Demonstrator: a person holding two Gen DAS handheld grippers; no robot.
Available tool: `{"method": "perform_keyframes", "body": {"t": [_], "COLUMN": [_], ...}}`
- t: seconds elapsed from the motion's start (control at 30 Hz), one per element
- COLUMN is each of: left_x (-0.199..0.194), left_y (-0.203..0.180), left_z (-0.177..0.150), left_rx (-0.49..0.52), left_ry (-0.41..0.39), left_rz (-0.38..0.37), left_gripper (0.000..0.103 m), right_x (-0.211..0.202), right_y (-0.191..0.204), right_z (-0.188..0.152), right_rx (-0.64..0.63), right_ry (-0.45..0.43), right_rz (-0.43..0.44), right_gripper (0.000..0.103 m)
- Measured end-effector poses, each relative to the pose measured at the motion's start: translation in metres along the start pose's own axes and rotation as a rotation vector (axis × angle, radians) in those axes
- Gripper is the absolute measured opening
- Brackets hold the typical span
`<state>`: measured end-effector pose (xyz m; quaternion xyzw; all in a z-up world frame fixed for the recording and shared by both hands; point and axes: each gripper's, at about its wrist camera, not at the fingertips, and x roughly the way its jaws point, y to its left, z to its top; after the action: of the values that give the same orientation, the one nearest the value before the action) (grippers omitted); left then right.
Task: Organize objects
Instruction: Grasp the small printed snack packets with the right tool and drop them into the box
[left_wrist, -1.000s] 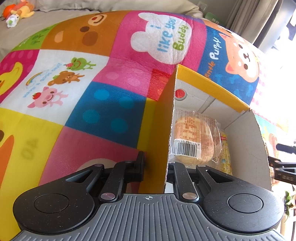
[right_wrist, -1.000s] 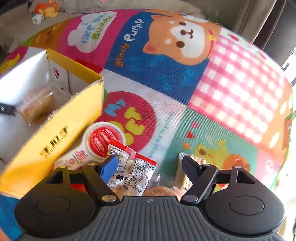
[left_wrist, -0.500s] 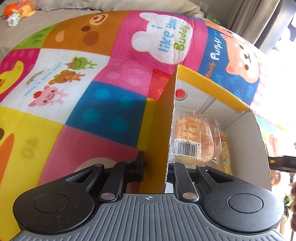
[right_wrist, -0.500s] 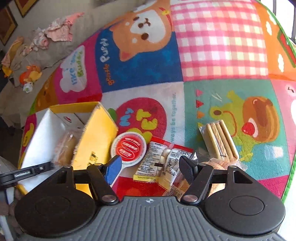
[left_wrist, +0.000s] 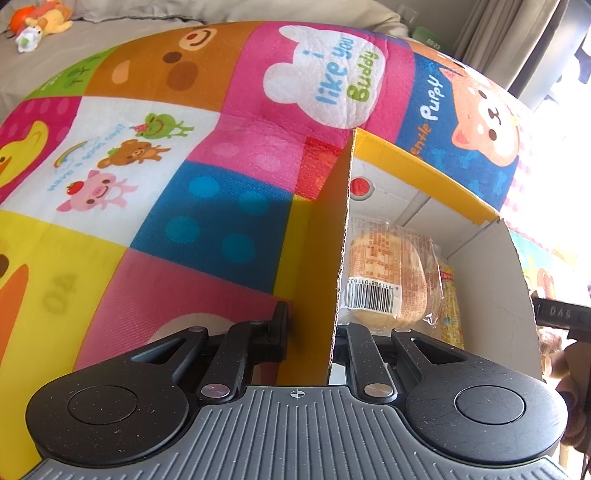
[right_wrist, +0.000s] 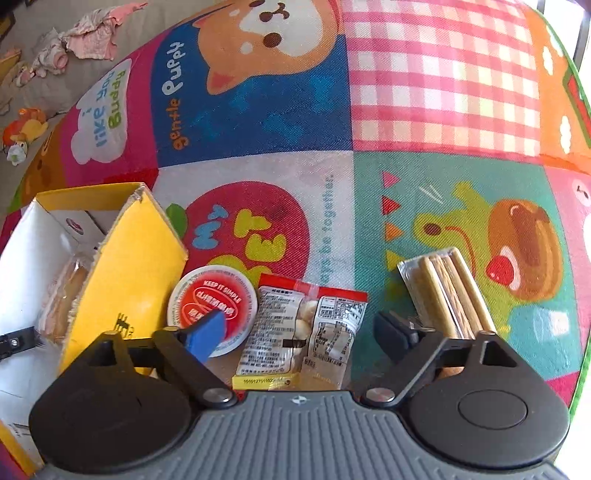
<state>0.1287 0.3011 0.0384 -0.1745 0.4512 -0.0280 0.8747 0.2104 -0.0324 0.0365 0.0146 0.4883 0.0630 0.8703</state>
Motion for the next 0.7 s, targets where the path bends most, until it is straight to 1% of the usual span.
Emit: {"method": "perform_keyframes", "body": {"t": [0.03, 0.07, 0.1, 0.13, 0.17, 0.2, 0.27, 0.33, 0.4, 0.47, 0.57, 0.7], "left_x": [0.0, 0.0, 0.0, 0.0, 0.0, 0.0, 0.0, -0.001, -0.002, -0.003, -0.003, -0.003], "left_y": [0.0, -0.001, -0.001, -0.001, -0.002, -0.003, -0.003, -0.003, -0.003, -0.004, -0.003, -0.004], "left_z": [0.0, 0.0, 0.0, 0.001, 0.001, 0.0, -0.001, -0.001, -0.003, -0.004, -0.005, -0.006], "left_rx": [0.002, 0.005, 0.005, 0.005, 0.005, 0.008, 0.01, 0.007, 0.008, 0.006, -0.006, -0.003], "left_ry": [0.0, 0.0, 0.001, 0.002, 0.002, 0.0, -0.003, -0.001, -0.001, -0.002, -0.008, -0.012], "left_rz": [0.001, 0.002, 0.004, 0.007, 0.01, 0.013, 0.013, 0.012, 0.014, 0.017, 0.02, 0.026], "left_gripper": [0.015, 0.015, 0.015, 0.015, 0.015, 0.015, 0.014, 0.014, 0.014, 0.014, 0.014, 0.014], "right_x": [0.003, 0.004, 0.002, -0.002, -0.006, -0.01, -0.018, -0.029, -0.045, -0.066, -0.108, -0.16], "right_y": [-0.004, -0.01, -0.012, -0.013, -0.014, -0.013, -0.012, -0.009, -0.01, -0.008, 0.0, 0.013], "right_z": [0.001, 0.002, 0.003, 0.003, 0.002, 0.001, -0.004, -0.012, -0.02, -0.028, -0.043, -0.062], "right_rx": [0.022, 0.054, 0.071, 0.075, 0.076, 0.078, 0.067, 0.051, 0.051, 0.038, -0.027, -0.098], "right_ry": [0.007, 0.021, 0.022, 0.021, 0.027, 0.038, 0.05, 0.045, 0.031, 0.008, -0.04, -0.103], "right_rz": [0.01, 0.037, 0.039, 0.046, 0.063, 0.059, 0.066, 0.066, 0.089, 0.101, 0.108, 0.139], "right_gripper": [0.099, 0.094, 0.082, 0.073, 0.058, 0.055, 0.054, 0.052, 0.051, 0.051, 0.051, 0.051]}}
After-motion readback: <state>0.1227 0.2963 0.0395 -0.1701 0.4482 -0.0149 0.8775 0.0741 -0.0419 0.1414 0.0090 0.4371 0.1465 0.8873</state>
